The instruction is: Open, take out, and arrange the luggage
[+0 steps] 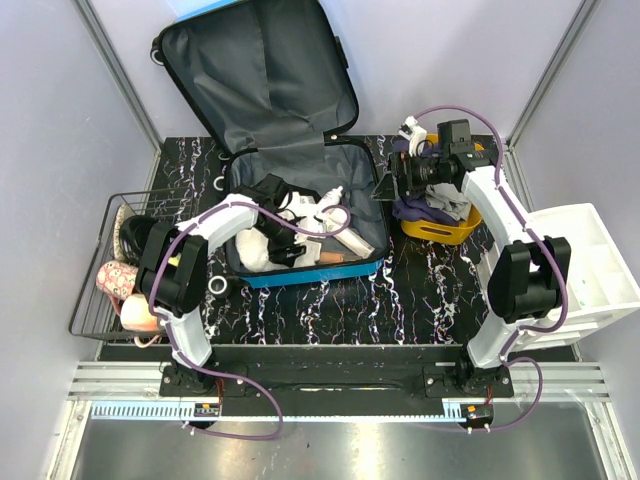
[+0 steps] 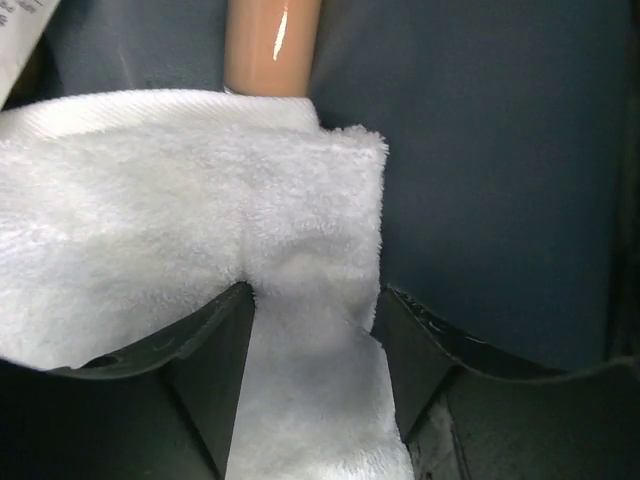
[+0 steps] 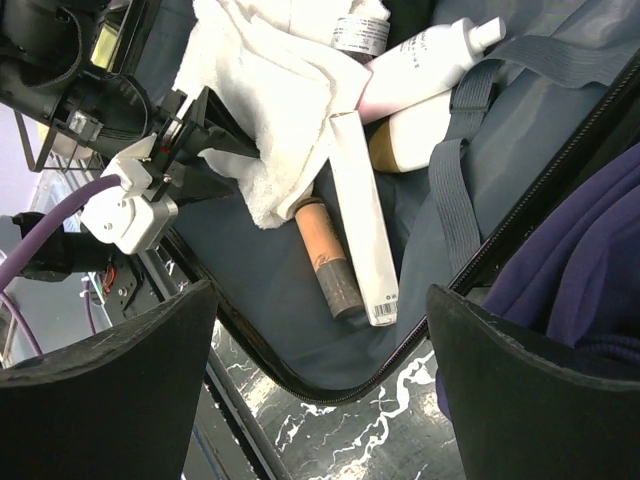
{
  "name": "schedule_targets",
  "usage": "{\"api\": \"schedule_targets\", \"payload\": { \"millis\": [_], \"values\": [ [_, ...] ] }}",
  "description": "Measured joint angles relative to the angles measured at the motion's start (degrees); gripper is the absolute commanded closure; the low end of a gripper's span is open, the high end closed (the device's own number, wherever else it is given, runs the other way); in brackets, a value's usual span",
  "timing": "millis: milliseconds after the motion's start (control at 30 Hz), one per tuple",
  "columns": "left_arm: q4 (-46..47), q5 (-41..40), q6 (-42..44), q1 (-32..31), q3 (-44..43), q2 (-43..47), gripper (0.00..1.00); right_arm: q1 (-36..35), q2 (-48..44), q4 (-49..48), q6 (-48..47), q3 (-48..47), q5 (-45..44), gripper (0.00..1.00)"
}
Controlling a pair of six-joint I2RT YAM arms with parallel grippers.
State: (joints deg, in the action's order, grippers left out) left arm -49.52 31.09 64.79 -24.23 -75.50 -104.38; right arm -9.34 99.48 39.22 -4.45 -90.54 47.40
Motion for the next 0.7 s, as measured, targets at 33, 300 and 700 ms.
{"api": "schedule_targets", "payload": {
  "millis": [33, 300, 700],
  "values": [
    [0.76, 0.00, 0.22, 0.00, 0.46, -0.20, 0.63, 0.00, 0.02, -0.59, 0.42, 0.61, 0.26, 0.06],
    [5.31, 1.40, -5.05, 1.81, 0.57, -0.24, 1.00, -0.09, 0.72, -5.55, 1.73, 2.38, 2.01, 0.04],
    [0.48, 10.75, -12.63, 8.28, -6.58, 3.30, 1.00, -3.39, -3.48, -28.13, -11.26, 19.74, 6.25, 0.00]
  ]
}}
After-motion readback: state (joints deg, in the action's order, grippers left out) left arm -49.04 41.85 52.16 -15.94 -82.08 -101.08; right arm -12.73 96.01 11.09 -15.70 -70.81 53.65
